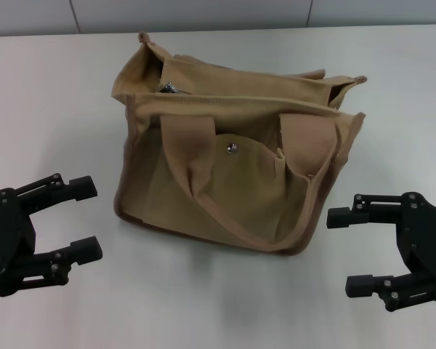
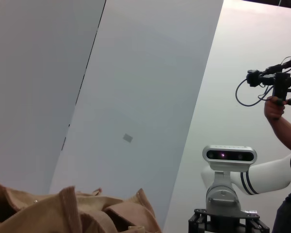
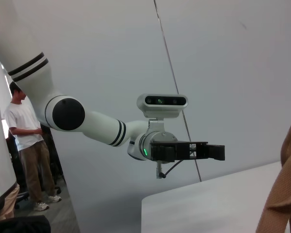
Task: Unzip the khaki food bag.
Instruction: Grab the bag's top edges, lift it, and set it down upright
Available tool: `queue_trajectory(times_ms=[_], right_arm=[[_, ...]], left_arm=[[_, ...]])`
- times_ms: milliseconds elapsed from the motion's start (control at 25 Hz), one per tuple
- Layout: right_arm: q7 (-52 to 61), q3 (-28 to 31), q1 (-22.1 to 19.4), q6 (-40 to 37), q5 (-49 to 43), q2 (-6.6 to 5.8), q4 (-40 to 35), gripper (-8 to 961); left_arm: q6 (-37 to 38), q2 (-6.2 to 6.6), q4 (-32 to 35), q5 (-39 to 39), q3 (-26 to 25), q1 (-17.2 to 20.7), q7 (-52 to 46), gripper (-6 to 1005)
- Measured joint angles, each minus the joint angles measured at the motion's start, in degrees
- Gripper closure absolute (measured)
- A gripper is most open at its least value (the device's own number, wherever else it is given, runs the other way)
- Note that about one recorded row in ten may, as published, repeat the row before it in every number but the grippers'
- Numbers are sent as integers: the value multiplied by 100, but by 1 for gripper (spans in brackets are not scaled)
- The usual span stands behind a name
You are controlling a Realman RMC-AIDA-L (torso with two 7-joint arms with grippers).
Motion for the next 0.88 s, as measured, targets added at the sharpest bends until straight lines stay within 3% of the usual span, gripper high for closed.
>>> queue_trajectory(times_ms=[520, 680, 880], right_arm=[[-6, 0, 8, 39, 0, 34, -10, 147], [-7, 1, 10, 49, 0, 34, -13, 148], [-9, 0, 3, 49, -1, 36, -13, 149]], left_arm=[[-45, -35, -23, 47, -38, -1, 99, 143], [-181, -117, -27, 38, -72, -35, 201, 144], [-680, -325, -8, 22, -527, -95, 207, 145]])
